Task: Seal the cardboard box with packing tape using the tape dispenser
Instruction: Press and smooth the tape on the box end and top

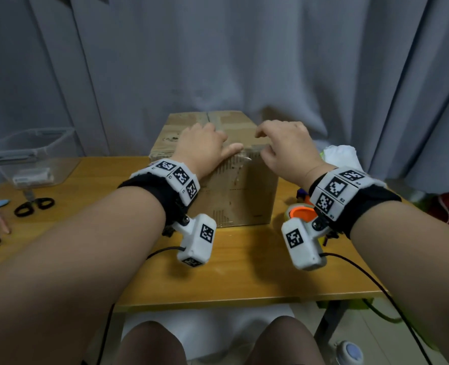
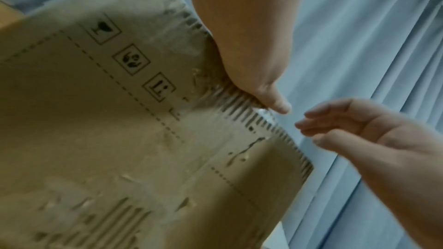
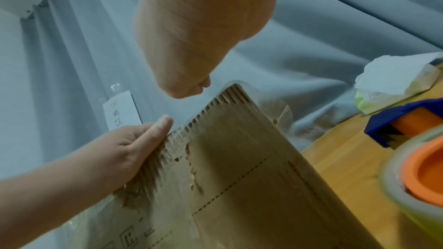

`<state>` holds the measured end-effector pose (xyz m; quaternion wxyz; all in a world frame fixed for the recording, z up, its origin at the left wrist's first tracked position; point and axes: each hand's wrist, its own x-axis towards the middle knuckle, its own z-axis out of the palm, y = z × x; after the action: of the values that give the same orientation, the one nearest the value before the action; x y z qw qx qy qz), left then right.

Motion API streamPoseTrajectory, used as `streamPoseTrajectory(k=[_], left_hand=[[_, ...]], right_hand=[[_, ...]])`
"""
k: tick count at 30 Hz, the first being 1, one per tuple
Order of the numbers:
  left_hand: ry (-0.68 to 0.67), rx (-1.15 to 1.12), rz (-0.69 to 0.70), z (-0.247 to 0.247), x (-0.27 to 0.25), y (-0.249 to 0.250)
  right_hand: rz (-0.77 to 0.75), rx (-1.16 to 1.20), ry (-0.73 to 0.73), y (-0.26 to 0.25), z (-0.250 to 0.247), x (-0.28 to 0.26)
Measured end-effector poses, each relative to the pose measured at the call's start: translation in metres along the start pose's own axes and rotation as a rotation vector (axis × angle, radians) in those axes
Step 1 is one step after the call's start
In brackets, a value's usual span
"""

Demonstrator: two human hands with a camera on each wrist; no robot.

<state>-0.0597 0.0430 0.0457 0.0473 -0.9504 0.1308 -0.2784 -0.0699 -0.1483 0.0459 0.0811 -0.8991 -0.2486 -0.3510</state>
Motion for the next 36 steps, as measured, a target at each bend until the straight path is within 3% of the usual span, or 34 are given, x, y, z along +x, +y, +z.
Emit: streamPoseTrajectory(k=[4,9,12,19,27,32,36], left_hand=[[0.034,0.073,-0.018,0.010,-0.008,0.006],[0.100,0.154,0.000,0.015,-0.018,0.008],[0.135,0.153,0.038,0.016,-0.024,0.000],[0.180,0.017,0.043,0.014,-0.037,-0.032],[0.179,0.275,0.103,0.018,-0.053,-0.052],[0.184,0.060,0.016,0.008,-0.037,-0.034],[0.059,-0.140,0.153,0.004,-0.012,-0.006]], right_hand=[[0.019,-0.026,-0.059,0.003,-0.002,-0.008],[0.132,-0.174,-0.298,0.018,-0.001,-0.012],[0.168,-0.235,-0.361,0.022,0.001,-0.011],[0.135,-0.078,-0.305,0.003,0.016,-0.005],[0.168,0.042,-0.286,-0.013,0.032,0.004],[0.148,0.067,-0.291,-0.007,0.032,0.003],[0.226,0.131,-0.221,-0.003,0.033,-0.008]])
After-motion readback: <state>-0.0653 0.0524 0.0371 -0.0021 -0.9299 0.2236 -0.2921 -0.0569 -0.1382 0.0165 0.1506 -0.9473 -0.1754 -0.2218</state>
